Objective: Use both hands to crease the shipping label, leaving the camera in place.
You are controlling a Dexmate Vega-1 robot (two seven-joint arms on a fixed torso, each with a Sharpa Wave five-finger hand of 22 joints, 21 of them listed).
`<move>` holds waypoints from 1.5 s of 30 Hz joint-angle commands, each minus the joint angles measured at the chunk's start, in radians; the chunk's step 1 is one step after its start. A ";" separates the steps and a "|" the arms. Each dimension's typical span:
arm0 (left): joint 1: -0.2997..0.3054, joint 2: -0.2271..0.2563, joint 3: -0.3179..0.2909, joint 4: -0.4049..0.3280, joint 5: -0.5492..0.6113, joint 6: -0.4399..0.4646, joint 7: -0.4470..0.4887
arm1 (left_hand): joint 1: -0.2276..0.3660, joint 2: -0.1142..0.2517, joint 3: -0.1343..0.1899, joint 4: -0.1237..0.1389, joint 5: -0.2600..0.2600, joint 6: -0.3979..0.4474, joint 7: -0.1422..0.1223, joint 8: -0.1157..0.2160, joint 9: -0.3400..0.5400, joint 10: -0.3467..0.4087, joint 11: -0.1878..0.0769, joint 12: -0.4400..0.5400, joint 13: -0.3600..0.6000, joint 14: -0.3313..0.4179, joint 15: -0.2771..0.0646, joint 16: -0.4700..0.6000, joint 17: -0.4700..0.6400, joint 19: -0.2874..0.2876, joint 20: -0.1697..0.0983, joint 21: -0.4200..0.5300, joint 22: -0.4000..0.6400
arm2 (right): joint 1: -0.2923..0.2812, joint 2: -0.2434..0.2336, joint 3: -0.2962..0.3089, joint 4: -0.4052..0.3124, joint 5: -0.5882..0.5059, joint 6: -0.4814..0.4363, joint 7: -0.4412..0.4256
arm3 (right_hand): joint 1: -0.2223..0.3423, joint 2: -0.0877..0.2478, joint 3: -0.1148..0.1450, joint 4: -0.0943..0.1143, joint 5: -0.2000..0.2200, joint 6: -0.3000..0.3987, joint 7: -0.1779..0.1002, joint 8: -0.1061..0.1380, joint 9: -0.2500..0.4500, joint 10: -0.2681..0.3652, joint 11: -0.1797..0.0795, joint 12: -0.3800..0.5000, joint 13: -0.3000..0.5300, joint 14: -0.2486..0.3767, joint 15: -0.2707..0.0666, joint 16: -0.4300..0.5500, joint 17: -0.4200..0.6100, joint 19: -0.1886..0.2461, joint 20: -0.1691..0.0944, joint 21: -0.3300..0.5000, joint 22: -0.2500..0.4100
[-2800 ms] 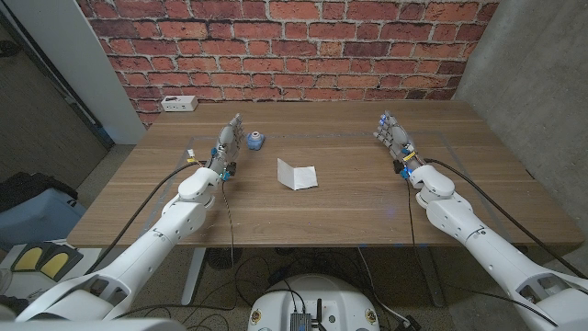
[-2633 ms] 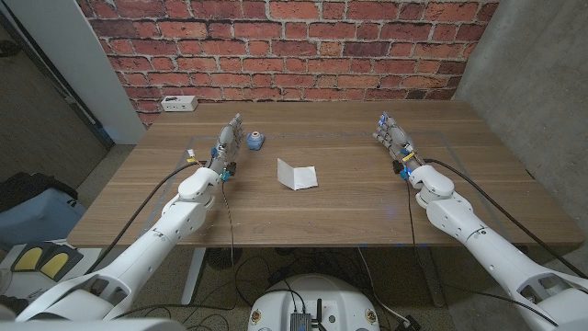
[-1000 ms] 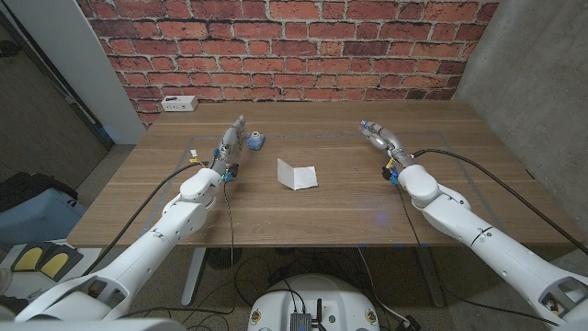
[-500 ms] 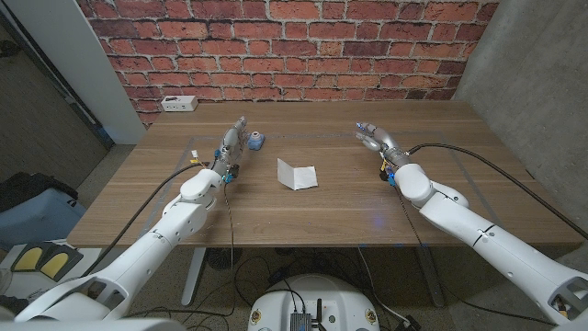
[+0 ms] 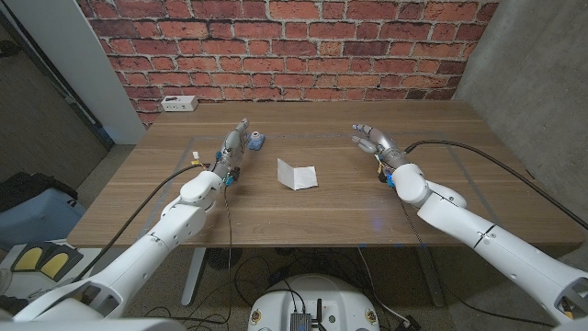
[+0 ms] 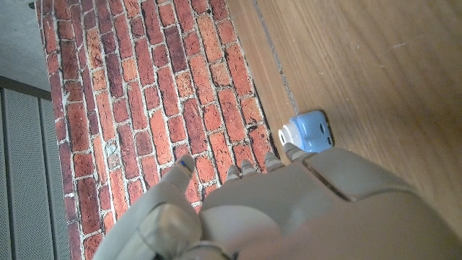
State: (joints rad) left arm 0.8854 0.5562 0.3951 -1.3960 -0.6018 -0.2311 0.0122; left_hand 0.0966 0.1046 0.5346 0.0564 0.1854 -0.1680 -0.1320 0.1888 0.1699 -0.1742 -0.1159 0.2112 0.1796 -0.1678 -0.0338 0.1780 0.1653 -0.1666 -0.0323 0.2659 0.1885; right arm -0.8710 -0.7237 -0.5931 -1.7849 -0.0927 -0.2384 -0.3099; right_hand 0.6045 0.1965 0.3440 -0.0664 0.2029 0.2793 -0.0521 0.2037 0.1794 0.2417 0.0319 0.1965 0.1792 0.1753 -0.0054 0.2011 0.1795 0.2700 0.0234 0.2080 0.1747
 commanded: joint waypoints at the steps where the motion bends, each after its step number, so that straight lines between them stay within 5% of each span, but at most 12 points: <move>1: 0.045 0.038 0.004 -0.076 0.039 0.025 0.049 | 0.008 0.000 0.003 -0.008 0.002 -0.068 0.006 0.004 0.005 -0.094 -0.002 0.011 0.005 -0.118 -0.043 0.010 0.005 -0.025 -0.010 0.003 0.003 | -0.003 -0.020 -0.023 -0.044 -0.065 -0.041 0.021 | 0.012 -0.002 0.010 -0.002 -0.006 0.017 0.000 0.006 0.004 0.016 -0.005 0.010 0.004 0.011 -0.004 0.006 0.002 0.010 -0.002 0.006 0.002; 27: 0.134 0.106 0.005 -0.219 0.115 0.074 0.127 | 0.022 0.005 0.004 -0.023 0.001 -0.029 0.031 0.004 0.005 -0.046 0.006 0.013 0.005 -0.077 -0.033 0.010 0.005 0.013 -0.011 0.006 0.002 | -0.022 -0.044 -0.060 -0.094 -0.171 -0.064 0.067 | 0.031 -0.004 0.034 -0.012 -0.015 0.065 -0.010 0.010 0.005 0.048 -0.018 0.012 0.004 0.038 -0.020 0.011 0.003 0.030 -0.004 0.009 0.002; 45: 0.169 0.116 0.009 -0.254 0.134 0.079 0.142 | 0.033 0.015 0.008 -0.033 0.000 -0.008 0.050 0.001 0.005 -0.023 0.006 0.009 0.005 -0.055 -0.038 0.006 0.004 0.038 -0.020 0.005 0.001 | -0.037 -0.044 -0.082 -0.118 -0.237 -0.072 0.087 | 0.049 -0.007 0.054 -0.023 -0.020 0.116 -0.015 0.015 0.005 0.095 -0.051 0.017 0.004 0.066 -0.040 0.016 0.003 0.050 -0.004 0.011 0.002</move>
State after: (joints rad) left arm 1.0327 0.6646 0.4025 -1.6274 -0.4804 -0.1551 0.1433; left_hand 0.1139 0.1138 0.5400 0.0288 0.1854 -0.1736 -0.0907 0.1886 0.1699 -0.1690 -0.1107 0.2188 0.1795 -0.1678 -0.0338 0.1858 0.1653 -0.1356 -0.0378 0.2659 0.1858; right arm -0.8994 -0.7685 -0.6627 -1.8894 -0.2913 -0.3030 -0.2355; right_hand 0.6413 0.1886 0.3868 -0.0869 0.1847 0.3788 -0.0662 0.2115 0.1792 0.3258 -0.0196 0.2080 0.1791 0.2289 -0.0376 0.2089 0.1792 0.3111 0.0182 0.2158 0.1745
